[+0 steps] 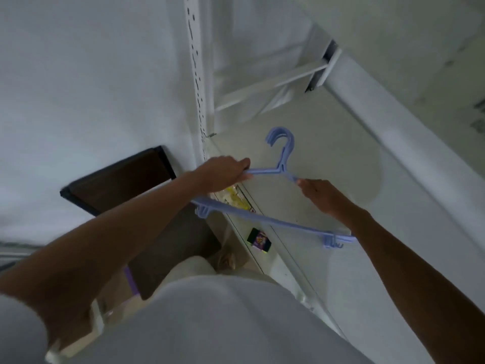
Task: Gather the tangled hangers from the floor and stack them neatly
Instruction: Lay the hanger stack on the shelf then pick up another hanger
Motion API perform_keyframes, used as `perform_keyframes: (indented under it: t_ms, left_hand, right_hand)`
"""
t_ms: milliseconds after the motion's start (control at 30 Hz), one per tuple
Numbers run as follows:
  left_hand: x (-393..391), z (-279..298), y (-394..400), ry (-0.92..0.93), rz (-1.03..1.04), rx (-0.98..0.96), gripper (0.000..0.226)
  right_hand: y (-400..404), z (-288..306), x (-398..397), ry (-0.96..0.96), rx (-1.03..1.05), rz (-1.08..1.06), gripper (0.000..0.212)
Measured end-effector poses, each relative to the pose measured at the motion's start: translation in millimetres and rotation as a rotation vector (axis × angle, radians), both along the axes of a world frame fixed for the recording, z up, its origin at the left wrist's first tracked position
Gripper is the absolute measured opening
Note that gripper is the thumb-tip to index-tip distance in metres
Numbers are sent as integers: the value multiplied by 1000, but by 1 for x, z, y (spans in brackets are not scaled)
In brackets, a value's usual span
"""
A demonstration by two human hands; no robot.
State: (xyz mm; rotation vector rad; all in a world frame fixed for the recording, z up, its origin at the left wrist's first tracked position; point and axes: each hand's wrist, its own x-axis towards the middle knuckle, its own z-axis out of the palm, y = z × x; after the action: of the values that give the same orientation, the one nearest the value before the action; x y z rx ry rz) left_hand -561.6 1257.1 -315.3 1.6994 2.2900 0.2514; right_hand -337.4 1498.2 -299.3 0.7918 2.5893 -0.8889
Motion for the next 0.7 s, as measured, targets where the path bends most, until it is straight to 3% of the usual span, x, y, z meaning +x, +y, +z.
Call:
perform_keyframes:
  t_ms: [100,200,333,533,700]
  left_hand:
    - [-15,-8,22,172,12,-8,38]
    - [-28,-12,49,234,51,-44,38]
    - [-49,-13,85,229,116,-83,39]
    - [-82,-16,114,195,51,-39,35]
    - [-104,-14,136,180,-22,-28,28]
  right_hand:
    - [24,4,-21,28,73,-39,61]
    - [43,2,-38,16,95,-33,59]
    - [62,-7,-62,-6,120,-89,51]
    - [84,-15,-87,39,119,-176,42]
    - [102,-3,-108,27,10,-291,52]
